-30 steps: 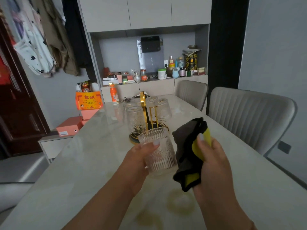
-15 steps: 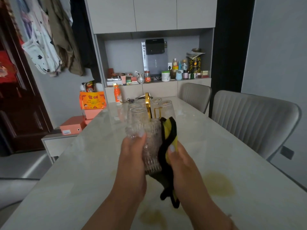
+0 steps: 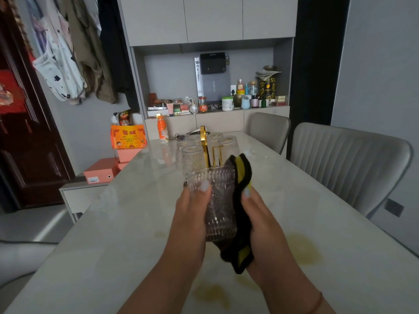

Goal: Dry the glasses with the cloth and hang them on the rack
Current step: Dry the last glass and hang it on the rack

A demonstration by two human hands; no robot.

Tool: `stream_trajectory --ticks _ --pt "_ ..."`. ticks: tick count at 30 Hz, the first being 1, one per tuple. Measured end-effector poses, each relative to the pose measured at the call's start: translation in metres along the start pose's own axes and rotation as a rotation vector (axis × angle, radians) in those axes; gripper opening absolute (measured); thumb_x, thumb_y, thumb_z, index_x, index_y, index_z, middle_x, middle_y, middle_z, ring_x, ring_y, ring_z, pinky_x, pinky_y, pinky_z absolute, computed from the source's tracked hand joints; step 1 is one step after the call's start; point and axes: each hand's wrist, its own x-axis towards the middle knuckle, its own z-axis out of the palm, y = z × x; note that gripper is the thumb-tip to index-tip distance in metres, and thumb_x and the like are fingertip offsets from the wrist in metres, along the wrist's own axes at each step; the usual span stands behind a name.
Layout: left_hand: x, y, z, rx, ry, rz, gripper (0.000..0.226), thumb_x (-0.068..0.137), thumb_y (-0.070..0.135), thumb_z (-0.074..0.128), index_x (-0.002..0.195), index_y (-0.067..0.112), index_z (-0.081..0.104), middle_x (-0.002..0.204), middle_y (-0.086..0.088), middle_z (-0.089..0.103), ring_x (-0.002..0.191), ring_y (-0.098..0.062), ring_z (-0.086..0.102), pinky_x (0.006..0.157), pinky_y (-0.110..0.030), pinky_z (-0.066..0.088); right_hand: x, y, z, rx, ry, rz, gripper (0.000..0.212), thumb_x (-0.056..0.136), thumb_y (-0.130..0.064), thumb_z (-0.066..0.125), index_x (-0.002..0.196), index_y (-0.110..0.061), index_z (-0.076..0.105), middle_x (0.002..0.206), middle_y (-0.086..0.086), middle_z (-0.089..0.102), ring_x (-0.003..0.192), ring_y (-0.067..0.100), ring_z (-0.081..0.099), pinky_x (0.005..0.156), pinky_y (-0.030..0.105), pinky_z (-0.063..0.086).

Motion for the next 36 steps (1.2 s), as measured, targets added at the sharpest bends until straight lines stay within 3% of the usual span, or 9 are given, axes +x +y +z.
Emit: stream_trajectory --ticks 4,9,12,15,17,21,26,31,36 --pt "-0.005 0.001 0.002 0.146 0.081 0.000 0.075 0.058 0.069 0.068 0.121 0.030 0.054 0.114 0.002 0.068 0.103 -0.018 0.069 0.088 -0.045 0.057 -0.007 0.009 0.002 -0.282 0.144 -0.183 0.036 0.093 -0.040 0.051 0.128 -0.048 0.053 0.125 -0.014 0.065 0.117 0.011 0.061 0.102 0.044 0.047" --pt "-0.016 0.009 0.002 0.019 -0.038 0.027 0.066 0.060 0.053 0.076 0.119 0.028 0.060 0.112 -0.003 0.074 0.104 -0.025 0.071 0.091 -0.049 0.054 -0.019 0.001 0.010 -0.433 0.101 -0.253 0.044 0.086 -0.048 0.047 0.130 -0.049 0.051 0.126 -0.018 0.063 0.118 0.003 0.058 0.099 0.035 0.048" --pt "-0.014 0.011 -0.002 -0.040 -0.121 -0.003 0.068 0.056 0.050 0.073 0.119 0.029 0.061 0.110 -0.002 0.074 0.102 -0.022 0.072 0.083 -0.043 0.056 -0.013 -0.018 0.010 -0.072 0.079 0.080 0.046 0.080 -0.052 0.058 0.113 -0.023 0.071 0.101 0.001 0.075 0.087 0.020 0.072 0.073 0.037 0.059" --pt "-0.011 0.015 -0.003 0.023 -0.189 -0.060 0.071 0.056 0.057 0.069 0.122 0.031 0.060 0.114 0.000 0.073 0.106 -0.019 0.070 0.089 -0.043 0.055 -0.015 -0.019 0.009 0.116 0.052 0.213 0.057 0.072 -0.053 0.058 0.105 -0.009 0.074 0.089 0.016 0.071 0.054 0.024 0.064 0.042 0.024 0.048" --pt "-0.009 0.018 -0.003 0.092 -0.143 -0.027 0.073 0.059 0.066 0.066 0.125 0.036 0.057 0.123 0.003 0.068 0.112 -0.016 0.066 0.093 -0.042 0.054 -0.012 -0.009 0.007 0.110 0.102 0.144 0.060 0.077 -0.063 0.056 0.113 -0.016 0.069 0.102 0.017 0.068 0.062 0.027 0.063 0.051 0.031 0.050" --pt "-0.016 0.017 0.005 0.266 -0.032 0.124 0.070 0.064 0.076 0.057 0.126 0.043 0.050 0.118 0.018 0.065 0.108 0.005 0.062 0.093 -0.027 0.049 -0.013 0.001 0.008 -0.159 0.222 -0.170 0.054 0.081 -0.064 0.046 0.123 -0.034 0.060 0.115 -0.006 0.070 0.106 0.016 0.067 0.094 0.048 0.050" --pt "-0.021 0.020 0.008 0.106 -0.077 0.100 0.064 0.056 0.061 0.071 0.114 0.036 0.058 0.106 0.008 0.074 0.099 -0.011 0.072 0.083 -0.033 0.056 -0.020 -0.001 0.013 -0.395 0.202 -0.245 0.044 0.082 -0.064 0.041 0.121 -0.049 0.057 0.113 -0.022 0.068 0.107 -0.001 0.063 0.094 0.032 0.049" --pt "-0.016 0.017 -0.002 -0.085 -0.228 -0.119 0.092 0.055 0.069 0.079 0.132 0.024 0.056 0.124 -0.006 0.069 0.115 -0.022 0.066 0.090 -0.038 0.057 -0.008 -0.010 0.006 0.117 0.177 0.136 0.040 0.073 -0.052 0.061 0.082 -0.018 0.080 0.089 0.006 0.076 0.086 0.025 0.072 0.088 0.043 0.054" --pt "-0.011 0.009 0.003 0.170 0.002 0.024 0.073 0.063 0.085 0.057 0.117 0.036 0.057 0.119 0.004 0.069 0.108 -0.014 0.067 0.094 -0.041 0.054 -0.009 0.000 0.004 -0.047 0.295 0.007 0.041 0.085 -0.056 0.053 0.107 -0.026 0.069 0.103 0.004 0.074 0.094 0.025 0.071 0.081 0.043 0.054"
